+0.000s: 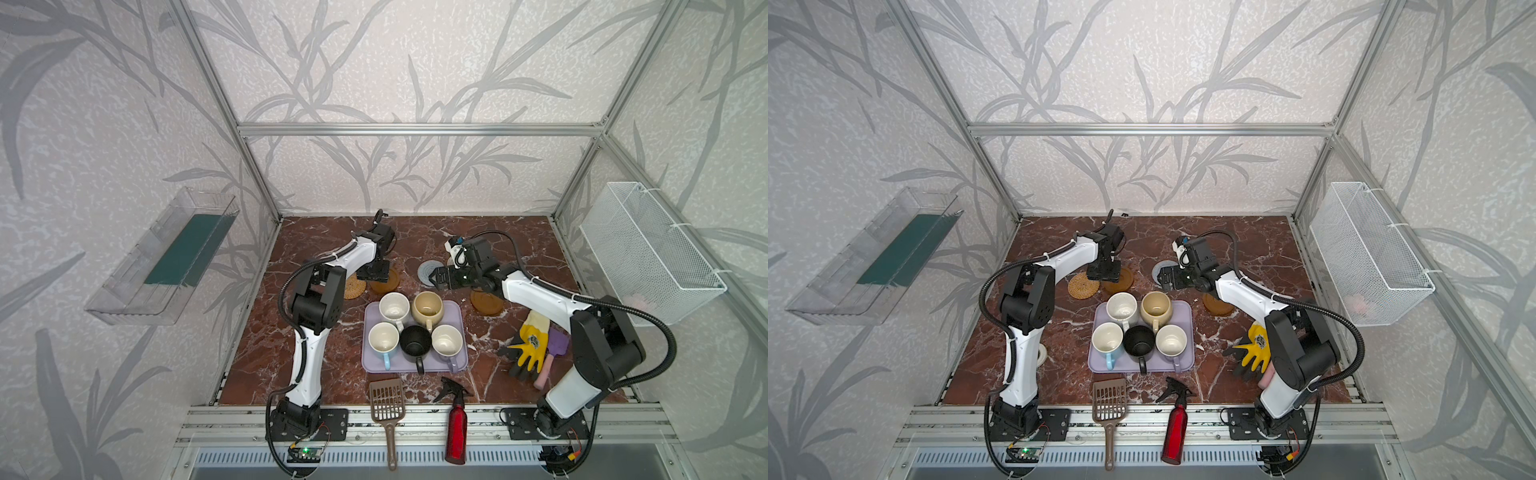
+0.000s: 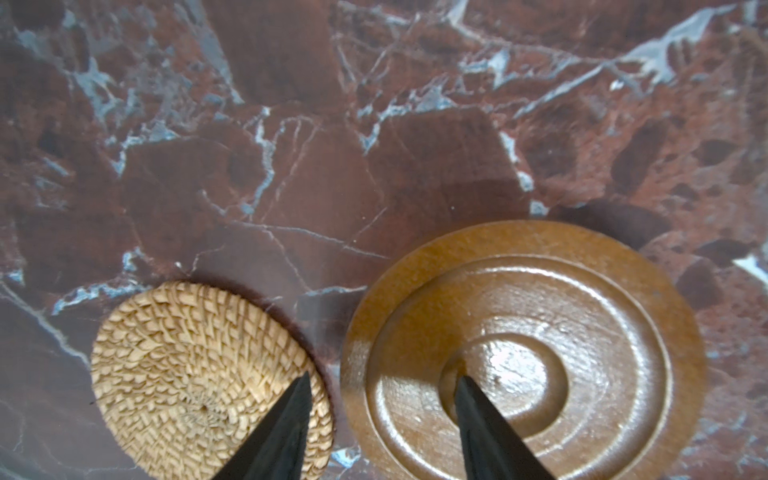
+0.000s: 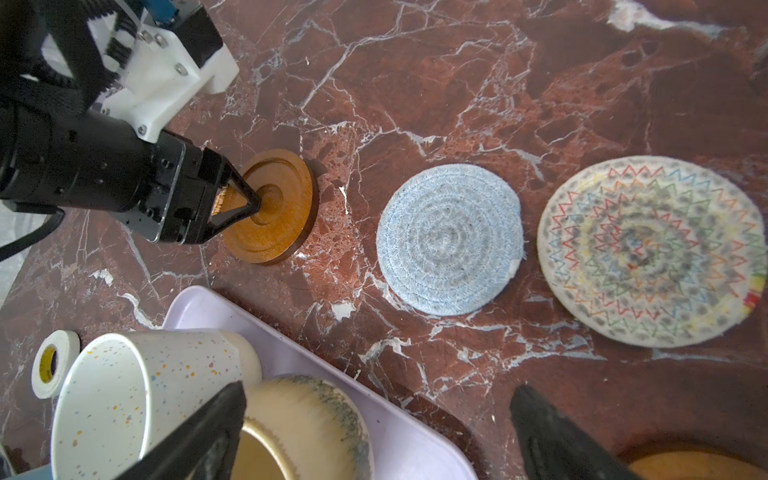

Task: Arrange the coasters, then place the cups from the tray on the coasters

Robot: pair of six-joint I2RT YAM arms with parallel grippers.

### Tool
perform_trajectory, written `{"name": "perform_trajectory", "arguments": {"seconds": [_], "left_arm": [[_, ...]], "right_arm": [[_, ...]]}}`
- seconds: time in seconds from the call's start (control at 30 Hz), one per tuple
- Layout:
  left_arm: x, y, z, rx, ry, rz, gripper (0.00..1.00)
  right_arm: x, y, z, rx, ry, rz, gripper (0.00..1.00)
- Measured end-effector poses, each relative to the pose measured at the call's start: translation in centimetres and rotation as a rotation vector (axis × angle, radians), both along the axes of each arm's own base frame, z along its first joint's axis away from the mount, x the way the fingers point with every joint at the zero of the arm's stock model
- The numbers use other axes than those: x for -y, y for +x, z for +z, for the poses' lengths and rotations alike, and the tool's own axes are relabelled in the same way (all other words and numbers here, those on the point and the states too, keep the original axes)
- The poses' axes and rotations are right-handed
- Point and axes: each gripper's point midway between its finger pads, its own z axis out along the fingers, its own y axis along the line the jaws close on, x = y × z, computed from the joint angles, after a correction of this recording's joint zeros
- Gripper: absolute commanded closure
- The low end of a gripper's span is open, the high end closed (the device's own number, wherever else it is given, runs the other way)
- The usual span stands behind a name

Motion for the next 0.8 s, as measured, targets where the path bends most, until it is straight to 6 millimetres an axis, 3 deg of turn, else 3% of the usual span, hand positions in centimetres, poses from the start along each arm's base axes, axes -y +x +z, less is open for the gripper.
{"name": "perform_trajectory", "arguments": {"seconds": [0.37, 0.6, 0.8], "left_arm": [[1.7, -0.3, 0.2, -0.011, -0.113, -0.001, 0.38], [1.7, -0.2, 0.5, -0.006, -0.118, 0.019, 0.32], [1.9, 0.9, 3.0, 0.051, -0.137, 0.035, 0.22]], "right_arm": [[0.0, 0.0, 0.0, -0.004, 0.004, -0.006, 0.01], [0.1, 0.1, 0.0, -0.003, -0.002, -0.014, 0.01], [0.3, 0.5, 0.5, 0.0, -0.015, -0.026, 0.01]]}}
